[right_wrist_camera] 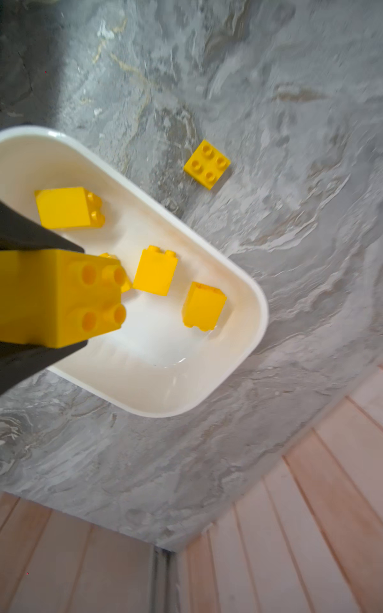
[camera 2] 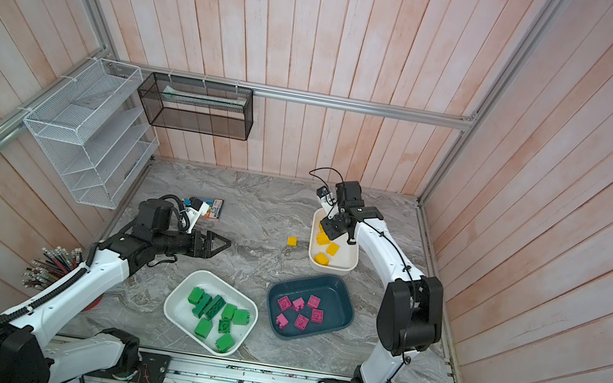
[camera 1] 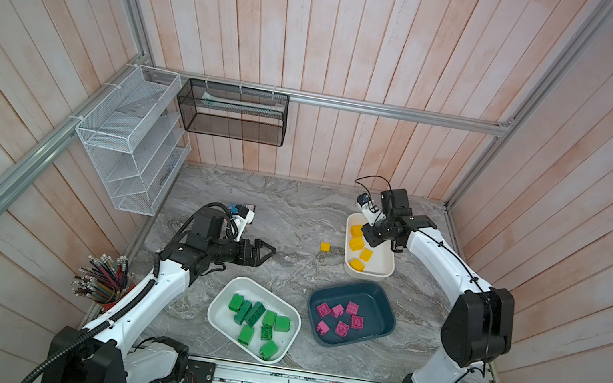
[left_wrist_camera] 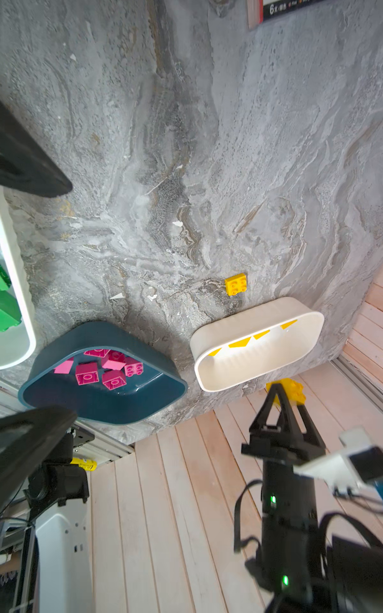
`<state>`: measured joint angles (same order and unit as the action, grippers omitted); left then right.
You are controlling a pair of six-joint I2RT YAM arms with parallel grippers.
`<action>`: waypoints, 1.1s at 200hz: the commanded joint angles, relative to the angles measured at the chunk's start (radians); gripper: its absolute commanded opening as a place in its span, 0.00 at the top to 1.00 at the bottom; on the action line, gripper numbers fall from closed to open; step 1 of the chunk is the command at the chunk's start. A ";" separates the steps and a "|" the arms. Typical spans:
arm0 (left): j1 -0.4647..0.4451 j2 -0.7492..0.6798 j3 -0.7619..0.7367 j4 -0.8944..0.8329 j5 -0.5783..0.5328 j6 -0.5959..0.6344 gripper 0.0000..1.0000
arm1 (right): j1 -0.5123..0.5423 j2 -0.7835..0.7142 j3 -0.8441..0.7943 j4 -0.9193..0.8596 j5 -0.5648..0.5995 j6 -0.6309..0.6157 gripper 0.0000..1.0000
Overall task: Sort the legos into containers by color
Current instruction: 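Carry the yellow brick with the right gripper into the far white tray and release, then move the right gripper to the last flat yellow brick and grasp it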
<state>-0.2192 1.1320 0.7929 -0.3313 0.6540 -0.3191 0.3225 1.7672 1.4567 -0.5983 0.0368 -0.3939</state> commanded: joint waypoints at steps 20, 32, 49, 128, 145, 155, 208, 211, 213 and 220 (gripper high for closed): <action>-0.006 0.010 0.000 0.084 0.050 -0.037 0.00 | -0.050 0.125 0.006 0.064 0.018 0.050 0.77; -0.006 0.011 -0.003 0.098 0.046 -0.046 0.00 | -0.058 0.164 0.017 0.072 0.024 0.049 0.76; -0.005 0.012 -0.006 0.114 0.048 -0.056 0.00 | -0.068 0.212 0.038 0.074 0.026 0.056 0.72; -0.001 0.016 -0.001 0.130 0.031 -0.056 0.00 | 0.022 0.129 0.061 0.032 -0.098 0.077 0.37; 0.003 0.018 0.006 0.130 0.027 -0.055 0.00 | 0.107 0.093 0.042 0.068 -0.147 0.075 0.35; 0.006 0.019 0.010 0.129 0.027 -0.054 0.00 | 0.155 0.090 0.035 0.086 -0.174 0.060 0.34; 0.009 0.001 0.020 0.077 0.018 -0.026 0.00 | 0.236 0.207 0.067 0.114 -0.165 -0.164 0.33; 0.010 0.000 0.019 0.075 0.016 -0.025 0.00 | 0.235 0.216 0.071 0.114 -0.162 -0.178 0.33; 0.009 -0.001 0.019 0.075 0.016 -0.024 0.00 | 0.234 0.220 0.073 0.112 -0.161 -0.189 0.33; 0.010 -0.006 0.016 0.069 0.014 -0.022 0.00 | 0.231 0.242 0.084 0.108 -0.163 -0.221 0.33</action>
<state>-0.2161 1.1431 0.7929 -0.2420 0.6769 -0.3695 0.5812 1.9335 1.5059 -0.4850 -0.1257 -0.4778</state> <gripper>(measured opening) 0.998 0.669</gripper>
